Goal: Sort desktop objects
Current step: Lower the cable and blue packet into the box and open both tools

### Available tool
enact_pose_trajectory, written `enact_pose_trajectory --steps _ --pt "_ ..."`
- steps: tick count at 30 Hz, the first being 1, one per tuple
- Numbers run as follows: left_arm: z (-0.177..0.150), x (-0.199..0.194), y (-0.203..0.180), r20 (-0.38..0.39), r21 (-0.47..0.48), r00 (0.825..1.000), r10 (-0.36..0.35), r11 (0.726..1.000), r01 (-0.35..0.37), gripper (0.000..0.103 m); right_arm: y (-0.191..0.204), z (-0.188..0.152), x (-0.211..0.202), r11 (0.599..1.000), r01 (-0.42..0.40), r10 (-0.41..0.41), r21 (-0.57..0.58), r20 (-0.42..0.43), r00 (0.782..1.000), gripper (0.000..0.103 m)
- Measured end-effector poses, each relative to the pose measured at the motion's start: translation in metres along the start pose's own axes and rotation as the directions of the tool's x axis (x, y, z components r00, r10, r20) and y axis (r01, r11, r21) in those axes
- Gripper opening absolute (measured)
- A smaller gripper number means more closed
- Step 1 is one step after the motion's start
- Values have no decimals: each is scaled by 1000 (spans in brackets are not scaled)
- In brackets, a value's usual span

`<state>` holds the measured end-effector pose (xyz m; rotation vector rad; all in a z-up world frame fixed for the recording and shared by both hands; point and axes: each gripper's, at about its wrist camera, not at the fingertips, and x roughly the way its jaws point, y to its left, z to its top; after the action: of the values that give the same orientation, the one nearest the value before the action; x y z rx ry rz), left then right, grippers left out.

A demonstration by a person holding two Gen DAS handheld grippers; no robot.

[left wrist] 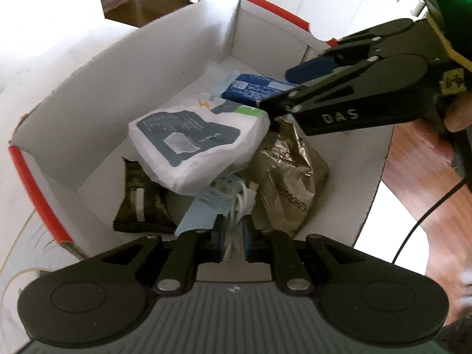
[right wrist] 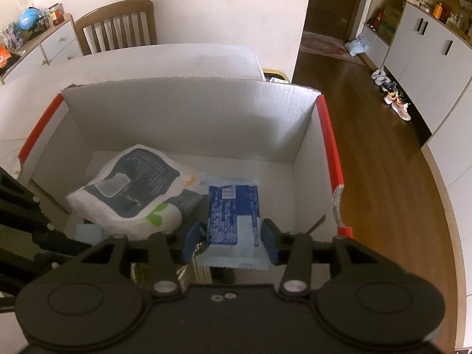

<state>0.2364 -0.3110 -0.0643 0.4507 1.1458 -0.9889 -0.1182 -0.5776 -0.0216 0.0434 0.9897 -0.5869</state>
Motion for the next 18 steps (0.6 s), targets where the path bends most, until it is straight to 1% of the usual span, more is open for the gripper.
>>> enact_pose_trajectory --steps 2,6,16,18 --pt "-2 -4 2 13 -16 1000 10 1000 -9 12 1 -1 -5 1000 -5 5 2 12 1000 53" --pt "-6 -10 3 37 -38 999 15 999 -13 13 2 -3 -14 1000 -18 18 9 21 1000 54" --pt "-14 -26 -3 102 -51 995 18 999 -13 13 1 -8 -35 999 -53 52 9 57 997 57" --pt "-18 -29 -5 121 -56 993 17 998 -10 13 -1 -9 -39 998 -60 59 12 66 996 59"
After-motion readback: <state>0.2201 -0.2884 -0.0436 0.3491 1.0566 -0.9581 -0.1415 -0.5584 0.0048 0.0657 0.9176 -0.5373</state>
